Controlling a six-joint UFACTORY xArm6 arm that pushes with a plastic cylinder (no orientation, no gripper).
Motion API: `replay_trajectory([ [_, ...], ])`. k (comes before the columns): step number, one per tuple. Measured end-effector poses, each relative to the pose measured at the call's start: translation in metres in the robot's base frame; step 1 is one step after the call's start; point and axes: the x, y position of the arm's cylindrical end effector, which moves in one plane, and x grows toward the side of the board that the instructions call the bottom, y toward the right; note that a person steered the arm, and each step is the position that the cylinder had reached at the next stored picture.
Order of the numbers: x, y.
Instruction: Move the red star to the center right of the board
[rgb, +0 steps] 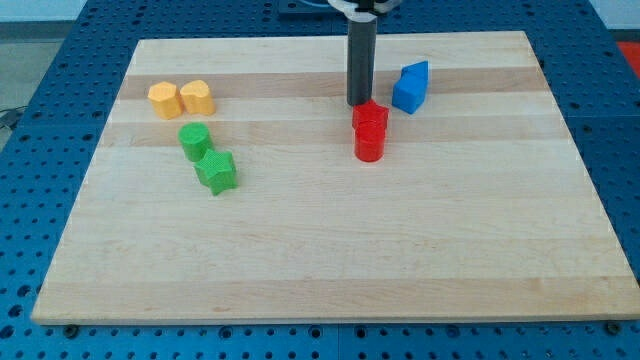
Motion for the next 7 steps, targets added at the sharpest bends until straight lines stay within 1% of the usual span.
replay_trajectory([
  [1, 0.027, 0.050],
  [2, 0.033, 0.073],
  [3, 0.048, 0.075],
  [4, 0.044, 0.076],
  [5, 0.015, 0.058],
  [6, 0.008, 0.055],
  [7, 0.022, 0.046],
])
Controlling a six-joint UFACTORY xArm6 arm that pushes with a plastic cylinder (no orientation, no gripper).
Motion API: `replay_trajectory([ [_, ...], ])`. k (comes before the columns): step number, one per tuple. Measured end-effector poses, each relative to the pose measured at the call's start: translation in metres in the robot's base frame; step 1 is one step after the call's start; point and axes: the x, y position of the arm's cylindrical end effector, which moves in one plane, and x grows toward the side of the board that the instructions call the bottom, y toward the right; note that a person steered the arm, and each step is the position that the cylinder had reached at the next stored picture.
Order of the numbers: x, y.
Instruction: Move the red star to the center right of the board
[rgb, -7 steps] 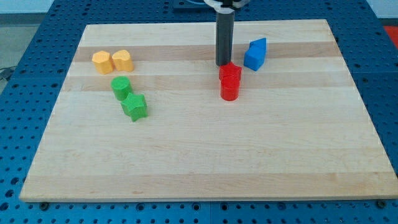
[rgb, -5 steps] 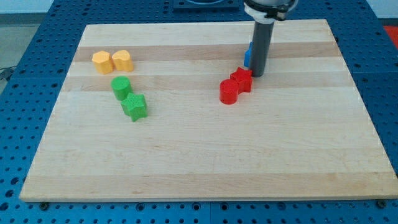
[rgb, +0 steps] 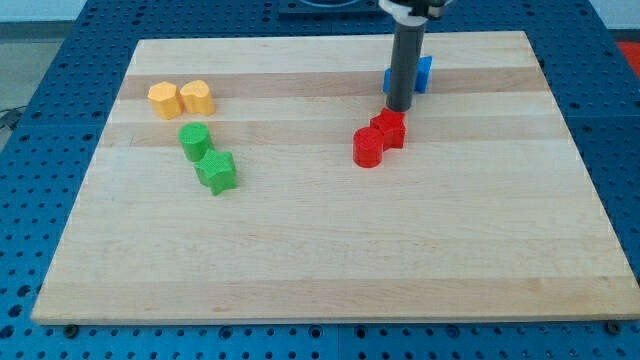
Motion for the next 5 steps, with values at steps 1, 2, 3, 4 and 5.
replay_trajectory([
  [1, 0.053, -0.014],
  [2, 0.054, -0.014],
  [3, 0.046, -0.010],
  [4, 0.023, -0.039],
  [5, 0.083, -0.075],
])
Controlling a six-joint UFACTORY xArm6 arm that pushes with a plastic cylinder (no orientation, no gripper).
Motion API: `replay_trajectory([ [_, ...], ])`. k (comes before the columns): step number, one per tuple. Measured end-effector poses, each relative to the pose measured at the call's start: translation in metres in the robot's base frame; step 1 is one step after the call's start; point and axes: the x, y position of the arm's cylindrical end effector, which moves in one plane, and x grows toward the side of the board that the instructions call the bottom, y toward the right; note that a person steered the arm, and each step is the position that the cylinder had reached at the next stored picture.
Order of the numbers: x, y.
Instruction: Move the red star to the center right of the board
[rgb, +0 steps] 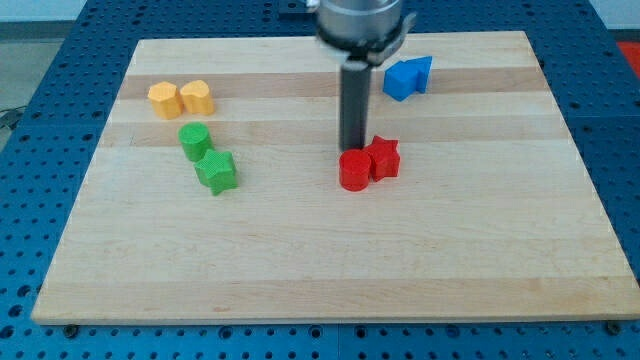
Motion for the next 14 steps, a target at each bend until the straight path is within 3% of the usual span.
replay_trajectory([
  [2, 0.071, -0.017],
  [3, 0.066, -0.009],
  [4, 0.022, 0.041],
  [8, 0.005, 0.037],
  [11, -0.024, 0.152],
  [12, -0.023, 0.136],
  [13, 0.015, 0.064],
  [14, 0.007, 0.040],
])
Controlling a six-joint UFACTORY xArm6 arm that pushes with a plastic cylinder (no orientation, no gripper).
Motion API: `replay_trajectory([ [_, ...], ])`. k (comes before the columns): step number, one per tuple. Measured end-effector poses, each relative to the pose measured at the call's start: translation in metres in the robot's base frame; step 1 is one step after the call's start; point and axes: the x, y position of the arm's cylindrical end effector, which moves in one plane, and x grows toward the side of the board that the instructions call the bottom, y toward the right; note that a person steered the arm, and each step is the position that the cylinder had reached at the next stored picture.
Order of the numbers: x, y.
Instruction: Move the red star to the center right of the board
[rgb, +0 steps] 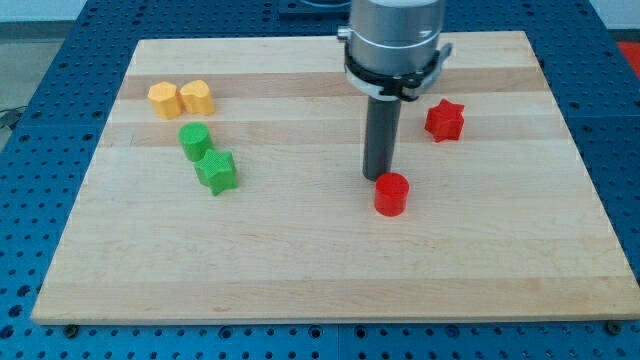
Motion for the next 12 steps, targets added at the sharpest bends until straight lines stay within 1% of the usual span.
replay_trajectory([
  [1, -0.065, 0.024],
  [2, -0.093, 0.042],
  [3, -0.103, 0.050],
  [4, -0.091, 0.072],
  [6, -0.027, 0.134],
  [7, -0.022, 0.150],
  [8, -0.022, 0.150],
  [9, -0.017, 0.100],
  [10, -0.001, 0.086],
  [11, 0.064, 0.124],
  [12, 0.064, 0.182],
])
